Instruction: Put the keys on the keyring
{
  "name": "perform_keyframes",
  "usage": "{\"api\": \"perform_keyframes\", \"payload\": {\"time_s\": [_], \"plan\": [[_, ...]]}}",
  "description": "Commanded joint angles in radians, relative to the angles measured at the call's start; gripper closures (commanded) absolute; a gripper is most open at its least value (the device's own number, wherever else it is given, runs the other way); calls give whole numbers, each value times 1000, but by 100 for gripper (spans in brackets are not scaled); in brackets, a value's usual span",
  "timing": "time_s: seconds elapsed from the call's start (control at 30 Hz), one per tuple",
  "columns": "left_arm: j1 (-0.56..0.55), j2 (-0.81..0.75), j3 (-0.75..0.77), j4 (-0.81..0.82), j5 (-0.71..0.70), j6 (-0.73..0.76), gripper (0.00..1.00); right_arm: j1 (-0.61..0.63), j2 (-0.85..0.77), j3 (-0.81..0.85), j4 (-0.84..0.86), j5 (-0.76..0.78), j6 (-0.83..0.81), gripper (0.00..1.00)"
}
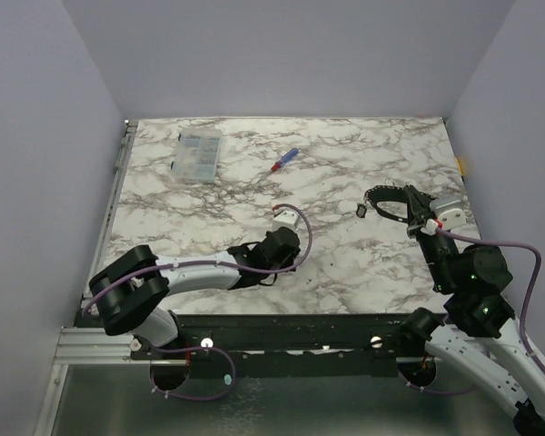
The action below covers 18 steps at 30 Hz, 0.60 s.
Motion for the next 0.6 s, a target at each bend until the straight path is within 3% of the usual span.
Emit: {"api": "perform_keyframes", "payload": {"time_s": [0.0, 0.23, 0.57], "plan": [[0, -115, -41, 40, 26, 109, 100, -1, -10, 22, -1, -20, -15, 99], [6, -249, -81, 29, -6, 123, 100, -1, 0, 44, -47, -52, -10, 99], [9, -354, -10, -79, 50, 87, 100, -2, 3, 57, -121, -131, -2, 99]]}}
